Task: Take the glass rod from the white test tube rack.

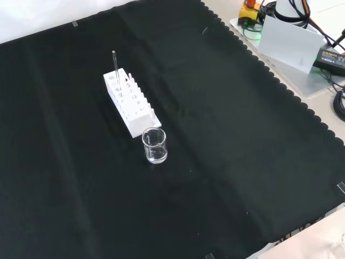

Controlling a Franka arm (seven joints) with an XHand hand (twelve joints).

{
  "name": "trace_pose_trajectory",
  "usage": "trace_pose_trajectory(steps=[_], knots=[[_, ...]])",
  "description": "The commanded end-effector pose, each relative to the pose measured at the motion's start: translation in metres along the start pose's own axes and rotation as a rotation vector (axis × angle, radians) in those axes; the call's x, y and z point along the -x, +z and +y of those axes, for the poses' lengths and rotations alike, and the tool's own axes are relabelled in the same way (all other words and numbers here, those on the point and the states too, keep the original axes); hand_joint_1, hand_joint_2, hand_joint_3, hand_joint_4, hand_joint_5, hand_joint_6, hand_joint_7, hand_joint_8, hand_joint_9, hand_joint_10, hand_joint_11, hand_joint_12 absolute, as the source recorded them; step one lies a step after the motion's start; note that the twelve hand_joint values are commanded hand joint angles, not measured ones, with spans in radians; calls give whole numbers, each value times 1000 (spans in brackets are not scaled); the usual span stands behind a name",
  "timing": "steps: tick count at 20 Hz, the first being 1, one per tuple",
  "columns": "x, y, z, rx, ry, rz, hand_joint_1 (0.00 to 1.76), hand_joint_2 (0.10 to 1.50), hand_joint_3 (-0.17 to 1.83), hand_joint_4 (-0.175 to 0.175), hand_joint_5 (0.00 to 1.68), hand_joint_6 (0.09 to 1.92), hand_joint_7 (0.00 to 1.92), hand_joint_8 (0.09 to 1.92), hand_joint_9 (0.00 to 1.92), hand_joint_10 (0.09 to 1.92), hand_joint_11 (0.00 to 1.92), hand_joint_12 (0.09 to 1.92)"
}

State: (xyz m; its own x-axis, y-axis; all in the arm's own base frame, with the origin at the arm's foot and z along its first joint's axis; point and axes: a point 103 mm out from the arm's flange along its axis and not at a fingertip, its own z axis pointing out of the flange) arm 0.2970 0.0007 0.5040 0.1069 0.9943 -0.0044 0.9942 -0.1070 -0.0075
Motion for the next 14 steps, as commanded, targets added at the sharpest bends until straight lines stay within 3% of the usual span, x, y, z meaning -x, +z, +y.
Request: trace_pose_trajectory(steps=[1,14], knots=[[1,-31,-46,32,117,-9,601,1215,-175,-135,195,87,49,679,232,794,226,1391],[3,-30,-41,35,118,-12,601,1216,-175,-136,200,87,38,760,229,824,228,1395]])
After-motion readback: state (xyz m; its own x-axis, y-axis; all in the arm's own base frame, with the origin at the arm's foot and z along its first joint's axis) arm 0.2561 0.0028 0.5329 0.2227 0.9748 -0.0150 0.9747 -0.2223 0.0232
